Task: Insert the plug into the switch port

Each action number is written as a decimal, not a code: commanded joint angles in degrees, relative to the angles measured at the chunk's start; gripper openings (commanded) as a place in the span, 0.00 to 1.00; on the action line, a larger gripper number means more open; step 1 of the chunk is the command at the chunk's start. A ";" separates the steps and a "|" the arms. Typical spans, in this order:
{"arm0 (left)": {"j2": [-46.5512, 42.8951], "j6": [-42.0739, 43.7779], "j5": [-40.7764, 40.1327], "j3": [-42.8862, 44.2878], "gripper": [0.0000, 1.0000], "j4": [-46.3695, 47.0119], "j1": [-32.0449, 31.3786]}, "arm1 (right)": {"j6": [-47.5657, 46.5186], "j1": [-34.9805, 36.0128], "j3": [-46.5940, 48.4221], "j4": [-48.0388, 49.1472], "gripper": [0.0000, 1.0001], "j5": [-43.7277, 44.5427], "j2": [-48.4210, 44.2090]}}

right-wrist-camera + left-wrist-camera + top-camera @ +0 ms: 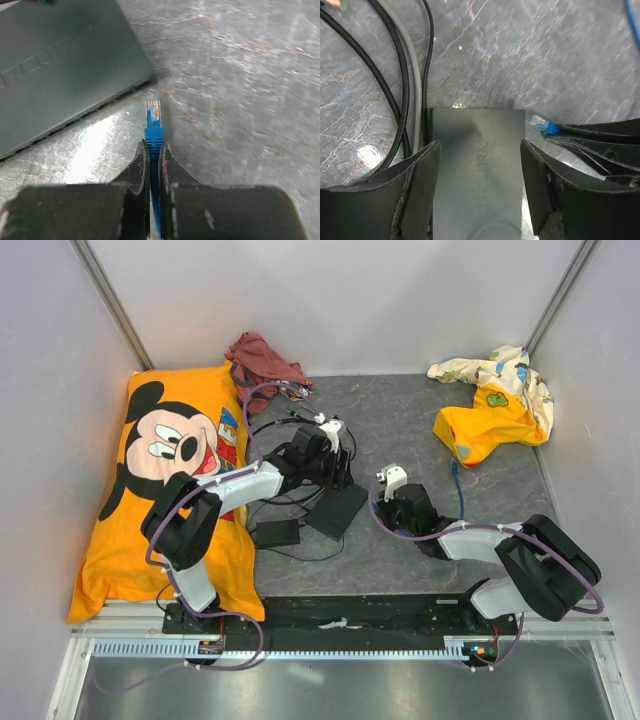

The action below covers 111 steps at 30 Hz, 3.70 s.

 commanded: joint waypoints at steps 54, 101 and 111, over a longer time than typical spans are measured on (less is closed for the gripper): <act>8.58 9.09 1.84 9.42 0.65 -8.63 1.23 | -6.92 1.70 2.26 14.96 0.00 -0.42 9.88; 10.44 3.57 13.96 4.24 0.64 -5.83 3.43 | -9.29 7.23 3.23 28.14 0.00 -5.34 14.18; 10.17 -10.32 18.19 -1.47 0.62 5.25 2.91 | -5.07 7.41 4.19 33.77 0.00 -7.10 17.88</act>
